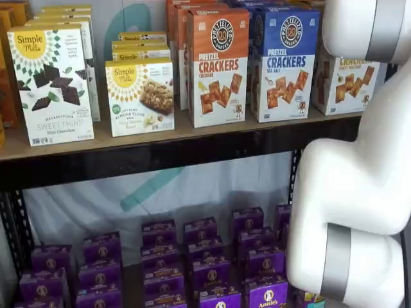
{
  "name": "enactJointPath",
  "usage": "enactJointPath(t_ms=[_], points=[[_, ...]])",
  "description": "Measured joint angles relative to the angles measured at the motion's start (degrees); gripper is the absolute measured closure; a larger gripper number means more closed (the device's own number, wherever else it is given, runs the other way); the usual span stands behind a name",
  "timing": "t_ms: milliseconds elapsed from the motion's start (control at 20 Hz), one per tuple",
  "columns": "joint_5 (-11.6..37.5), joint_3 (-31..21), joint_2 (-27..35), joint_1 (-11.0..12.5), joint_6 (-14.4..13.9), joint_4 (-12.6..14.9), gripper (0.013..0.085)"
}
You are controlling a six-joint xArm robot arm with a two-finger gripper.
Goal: Retrieve the yellow and white box located on the top shelf, the sixth one from the left
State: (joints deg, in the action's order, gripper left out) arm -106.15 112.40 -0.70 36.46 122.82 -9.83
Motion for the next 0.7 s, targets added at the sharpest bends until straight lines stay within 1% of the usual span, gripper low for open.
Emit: enactJointPath(t_ms=[350, 450, 700], points=[[0.22, -0.21, -0.34, 0.47, 0.28, -0.49, 0.0290], [0.05, -0.16, -0.43, 0.59, 0.37, -0.54, 0.0370], [-0.06, -0.53, -0.85, 0.72, 0.45, -0.61, 0.0370]])
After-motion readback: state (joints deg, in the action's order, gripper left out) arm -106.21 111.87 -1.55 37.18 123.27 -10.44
